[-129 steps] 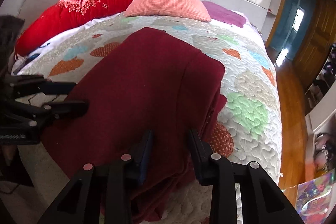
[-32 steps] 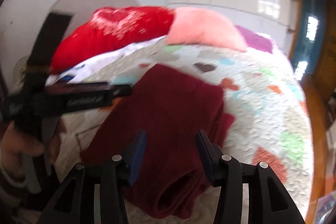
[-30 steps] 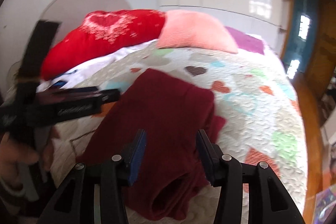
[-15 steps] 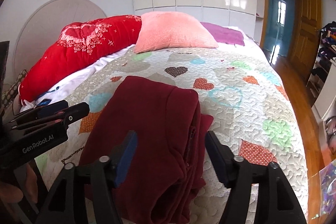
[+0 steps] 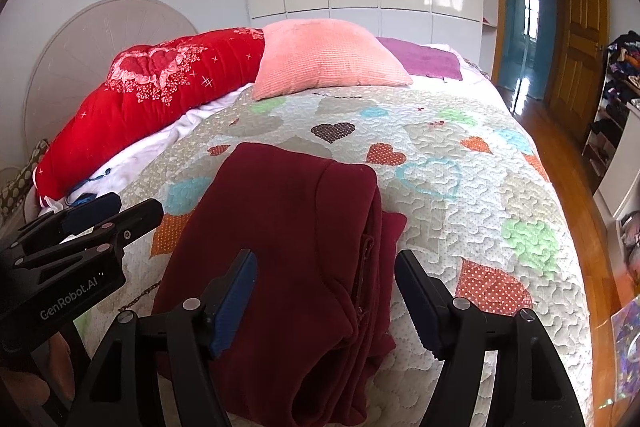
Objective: Fold small clothes
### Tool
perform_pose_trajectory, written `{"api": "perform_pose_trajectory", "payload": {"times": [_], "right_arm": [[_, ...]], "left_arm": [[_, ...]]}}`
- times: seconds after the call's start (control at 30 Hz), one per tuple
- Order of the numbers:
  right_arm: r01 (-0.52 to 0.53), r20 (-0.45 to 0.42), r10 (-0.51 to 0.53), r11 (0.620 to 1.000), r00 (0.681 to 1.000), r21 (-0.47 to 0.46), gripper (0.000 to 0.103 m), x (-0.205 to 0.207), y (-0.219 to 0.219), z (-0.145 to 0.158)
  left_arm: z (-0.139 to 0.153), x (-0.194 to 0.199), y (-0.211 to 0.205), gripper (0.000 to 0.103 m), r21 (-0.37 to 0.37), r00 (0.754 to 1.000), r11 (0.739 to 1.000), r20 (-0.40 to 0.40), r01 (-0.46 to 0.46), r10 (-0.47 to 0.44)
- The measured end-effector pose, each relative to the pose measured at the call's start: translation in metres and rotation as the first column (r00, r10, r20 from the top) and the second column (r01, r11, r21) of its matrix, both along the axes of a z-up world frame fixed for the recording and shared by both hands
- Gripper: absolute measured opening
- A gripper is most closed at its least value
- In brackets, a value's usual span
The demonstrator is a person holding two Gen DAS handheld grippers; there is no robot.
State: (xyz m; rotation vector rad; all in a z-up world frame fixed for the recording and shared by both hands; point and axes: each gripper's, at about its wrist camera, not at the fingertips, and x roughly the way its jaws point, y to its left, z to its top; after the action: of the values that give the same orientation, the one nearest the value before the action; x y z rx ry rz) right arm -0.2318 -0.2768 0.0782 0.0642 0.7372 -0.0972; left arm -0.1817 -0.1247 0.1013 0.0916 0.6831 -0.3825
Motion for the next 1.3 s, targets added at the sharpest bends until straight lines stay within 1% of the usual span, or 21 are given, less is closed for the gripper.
{"api": "perform_pose_trajectory", "payload": {"times": [0.33,1.3], "right_arm": [[0.003,-0.010,-0.003,1.000,1.000,0.005,0.070,0.003,0.000,-0.003],[-0.004,-0.041,0.006,1.000,0.999,0.030,0.070,0.011,-0.003,-0.014]], "left_arm": [[-0.002,0.000,-0.004,0.056,0.015,1.000,1.000,0.006,-0.003,0.003],[-0.008,0.002,-0.006,0.056,0.027,1.000,1.000,0.009,-0.009,0.009]]}}
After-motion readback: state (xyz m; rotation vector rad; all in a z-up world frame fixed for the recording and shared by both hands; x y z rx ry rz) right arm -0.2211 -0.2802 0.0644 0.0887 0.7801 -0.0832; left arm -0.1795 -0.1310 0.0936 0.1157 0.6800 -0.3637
